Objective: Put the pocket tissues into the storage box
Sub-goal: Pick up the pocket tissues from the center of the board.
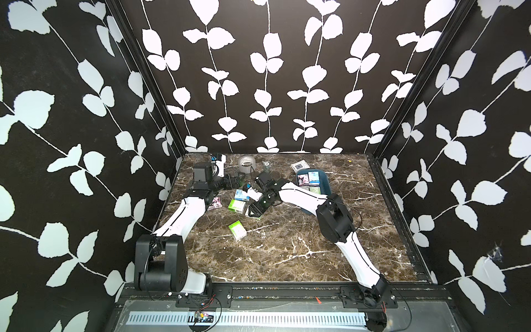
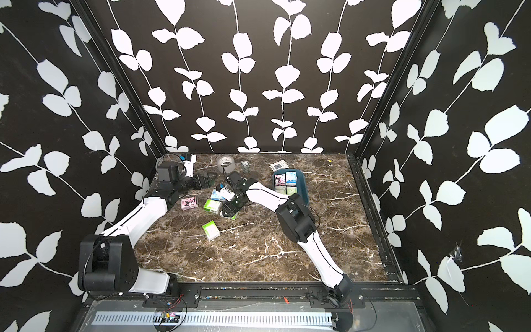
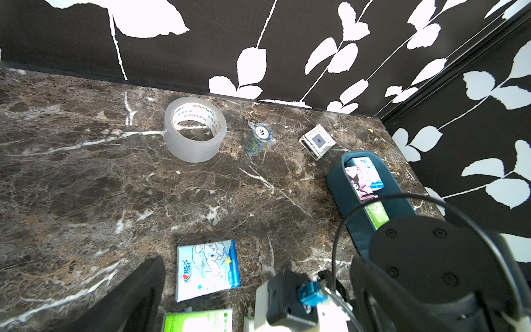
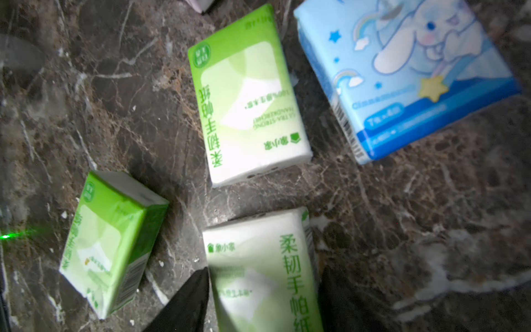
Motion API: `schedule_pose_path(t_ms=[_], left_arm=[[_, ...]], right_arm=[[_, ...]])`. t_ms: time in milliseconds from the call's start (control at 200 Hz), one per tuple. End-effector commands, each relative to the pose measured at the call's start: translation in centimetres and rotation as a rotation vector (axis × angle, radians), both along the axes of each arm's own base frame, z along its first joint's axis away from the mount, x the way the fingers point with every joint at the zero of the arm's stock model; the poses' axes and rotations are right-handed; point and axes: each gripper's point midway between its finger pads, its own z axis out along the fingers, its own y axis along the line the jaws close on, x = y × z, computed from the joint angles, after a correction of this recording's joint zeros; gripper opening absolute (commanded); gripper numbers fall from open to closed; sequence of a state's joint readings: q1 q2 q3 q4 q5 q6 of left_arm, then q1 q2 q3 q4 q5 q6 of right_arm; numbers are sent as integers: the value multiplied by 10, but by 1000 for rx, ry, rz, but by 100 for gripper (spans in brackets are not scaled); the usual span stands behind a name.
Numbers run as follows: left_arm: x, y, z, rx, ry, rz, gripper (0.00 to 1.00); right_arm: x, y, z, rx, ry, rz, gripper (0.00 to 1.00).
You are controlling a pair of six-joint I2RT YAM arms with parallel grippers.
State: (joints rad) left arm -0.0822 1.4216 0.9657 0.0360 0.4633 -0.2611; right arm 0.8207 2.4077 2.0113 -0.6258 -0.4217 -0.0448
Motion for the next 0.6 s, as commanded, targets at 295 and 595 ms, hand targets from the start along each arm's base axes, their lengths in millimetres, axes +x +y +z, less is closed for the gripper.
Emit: schedule_pose_path(t_ms=[295,595], left_arm=[[-5,1,12,11,-49,-7,99],[-4,-2,15,-6,-51,-15,99]], right_arm=[[-6,-24,-19,-99,-67,-44,25],[21,-23,33,42,-153,-154,16]])
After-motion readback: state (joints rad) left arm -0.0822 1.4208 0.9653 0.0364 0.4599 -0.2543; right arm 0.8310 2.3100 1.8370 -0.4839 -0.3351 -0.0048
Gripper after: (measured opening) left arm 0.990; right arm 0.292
